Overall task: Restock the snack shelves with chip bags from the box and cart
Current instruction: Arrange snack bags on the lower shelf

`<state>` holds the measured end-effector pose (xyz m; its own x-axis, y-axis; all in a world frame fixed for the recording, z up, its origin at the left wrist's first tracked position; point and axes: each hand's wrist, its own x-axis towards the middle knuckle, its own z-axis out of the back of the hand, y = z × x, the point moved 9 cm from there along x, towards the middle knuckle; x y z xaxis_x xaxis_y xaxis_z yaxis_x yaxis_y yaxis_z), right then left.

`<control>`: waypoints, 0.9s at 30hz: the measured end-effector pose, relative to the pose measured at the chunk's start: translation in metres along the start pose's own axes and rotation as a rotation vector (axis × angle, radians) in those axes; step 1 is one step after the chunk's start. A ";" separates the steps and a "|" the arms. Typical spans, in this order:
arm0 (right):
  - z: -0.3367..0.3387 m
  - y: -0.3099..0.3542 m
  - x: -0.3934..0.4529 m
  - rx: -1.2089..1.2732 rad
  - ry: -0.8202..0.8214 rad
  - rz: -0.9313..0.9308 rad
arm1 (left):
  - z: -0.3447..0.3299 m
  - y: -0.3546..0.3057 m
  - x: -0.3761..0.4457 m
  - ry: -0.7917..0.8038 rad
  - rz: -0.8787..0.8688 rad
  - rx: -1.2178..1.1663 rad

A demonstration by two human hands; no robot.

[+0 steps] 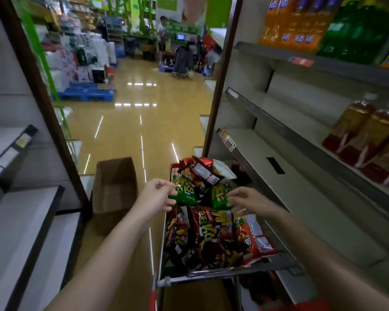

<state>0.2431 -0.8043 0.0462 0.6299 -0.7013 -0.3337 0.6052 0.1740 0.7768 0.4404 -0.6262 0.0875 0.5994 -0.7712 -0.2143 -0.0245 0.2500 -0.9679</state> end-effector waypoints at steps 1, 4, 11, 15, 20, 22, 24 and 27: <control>0.000 -0.014 0.010 -0.013 0.017 -0.019 | -0.011 0.006 0.008 -0.001 0.023 0.000; -0.007 -0.053 0.047 -0.176 0.079 -0.038 | -0.041 0.027 0.033 -0.017 0.091 0.002; -0.052 -0.103 0.134 -0.534 0.185 0.082 | -0.084 0.085 0.067 -0.106 0.282 0.015; -0.082 -0.120 0.156 -0.790 0.391 0.161 | -0.092 0.097 0.072 -0.133 0.337 0.049; -0.089 -0.124 0.173 -0.878 0.401 0.166 | -0.094 0.106 0.081 -0.152 0.350 0.091; -0.075 -0.115 0.174 -0.805 0.367 0.196 | -0.092 0.110 0.085 -0.174 0.354 0.088; -0.048 -0.103 0.171 -0.522 0.311 0.171 | -0.091 0.115 0.086 -0.187 0.362 0.086; 0.004 -0.083 0.165 -0.009 0.171 0.087 | -0.103 0.112 0.094 -0.137 0.336 0.125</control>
<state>0.2947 -0.9367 -0.0717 0.7533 -0.5555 -0.3522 0.5487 0.2356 0.8021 0.4114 -0.7309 -0.0544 0.6760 -0.5513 -0.4891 -0.1449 0.5512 -0.8217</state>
